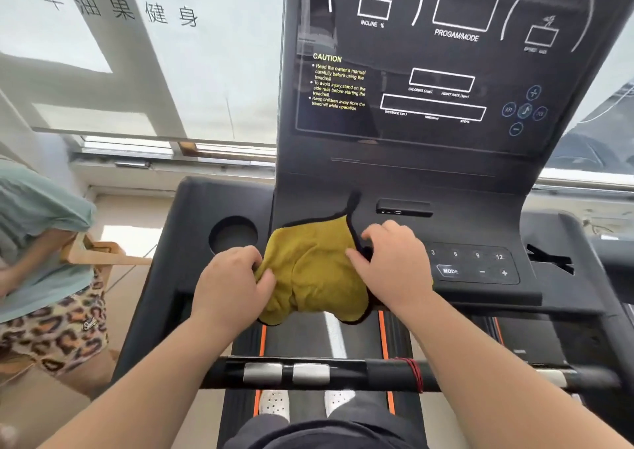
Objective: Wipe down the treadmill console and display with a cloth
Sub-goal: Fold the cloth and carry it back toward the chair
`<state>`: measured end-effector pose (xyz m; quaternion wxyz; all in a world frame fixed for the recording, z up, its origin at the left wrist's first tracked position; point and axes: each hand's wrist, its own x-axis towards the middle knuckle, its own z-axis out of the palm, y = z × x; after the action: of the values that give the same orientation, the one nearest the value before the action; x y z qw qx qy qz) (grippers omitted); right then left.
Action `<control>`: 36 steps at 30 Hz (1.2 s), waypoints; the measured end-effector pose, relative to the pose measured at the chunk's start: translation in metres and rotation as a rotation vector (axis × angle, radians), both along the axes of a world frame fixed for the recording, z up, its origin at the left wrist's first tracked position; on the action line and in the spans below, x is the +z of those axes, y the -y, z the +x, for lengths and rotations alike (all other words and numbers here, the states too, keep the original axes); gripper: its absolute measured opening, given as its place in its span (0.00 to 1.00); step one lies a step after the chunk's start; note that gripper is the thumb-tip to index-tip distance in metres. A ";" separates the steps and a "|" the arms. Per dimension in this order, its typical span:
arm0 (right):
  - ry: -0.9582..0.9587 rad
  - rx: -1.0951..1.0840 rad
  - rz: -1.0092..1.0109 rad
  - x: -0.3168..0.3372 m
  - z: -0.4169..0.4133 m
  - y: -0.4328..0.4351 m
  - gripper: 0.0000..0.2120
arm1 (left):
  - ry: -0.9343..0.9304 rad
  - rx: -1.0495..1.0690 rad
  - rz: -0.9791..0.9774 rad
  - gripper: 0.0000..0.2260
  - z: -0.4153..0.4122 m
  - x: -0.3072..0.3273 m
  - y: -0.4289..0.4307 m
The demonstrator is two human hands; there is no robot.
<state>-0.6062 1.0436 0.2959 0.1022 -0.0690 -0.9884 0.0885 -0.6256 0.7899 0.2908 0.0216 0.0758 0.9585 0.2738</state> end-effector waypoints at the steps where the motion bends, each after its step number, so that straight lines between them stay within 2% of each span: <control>1: 0.050 -0.017 0.036 0.000 0.001 -0.004 0.18 | 0.001 0.022 0.014 0.09 0.002 0.002 -0.002; 3: 0.099 0.009 0.067 -0.003 0.002 -0.007 0.19 | -0.008 0.059 0.016 0.09 0.007 0.006 -0.004; 7: 0.061 0.138 0.048 -0.007 0.000 -0.005 0.10 | 0.001 0.138 0.040 0.07 0.022 0.011 -0.006; 9: 0.051 0.188 0.035 -0.009 0.000 -0.004 0.09 | 0.029 0.205 0.081 0.06 0.033 0.013 -0.007; 12: 0.033 0.271 -0.016 -0.010 0.003 -0.007 0.10 | 0.082 0.388 0.206 0.07 0.057 0.016 -0.009; 16: 0.036 0.436 -0.274 0.005 0.019 -0.007 0.08 | 0.115 0.697 0.500 0.10 0.100 0.026 -0.019; 18: 0.095 0.529 -0.397 0.015 0.029 -0.004 0.07 | 0.082 0.794 0.585 0.10 0.125 0.031 -0.024; 21: 0.207 0.591 -0.610 0.026 0.042 0.009 0.04 | 0.018 0.886 0.613 0.08 0.168 0.036 -0.023; 24: 0.314 0.671 -0.702 0.031 0.059 0.038 0.04 | -0.002 1.018 0.672 0.07 0.221 0.035 -0.010; 30: 0.531 0.921 -0.741 0.025 0.114 0.118 0.06 | -0.050 1.267 0.687 0.13 0.342 0.024 0.022; 36: 0.773 1.173 -0.603 0.025 0.207 0.205 0.12 | -0.175 1.617 0.692 0.14 0.491 -0.001 0.040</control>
<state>-0.3992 0.8382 0.3207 -0.3379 0.4161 -0.7618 0.3638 -0.1343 0.7502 0.2902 -0.2764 -0.6023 0.5803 0.4734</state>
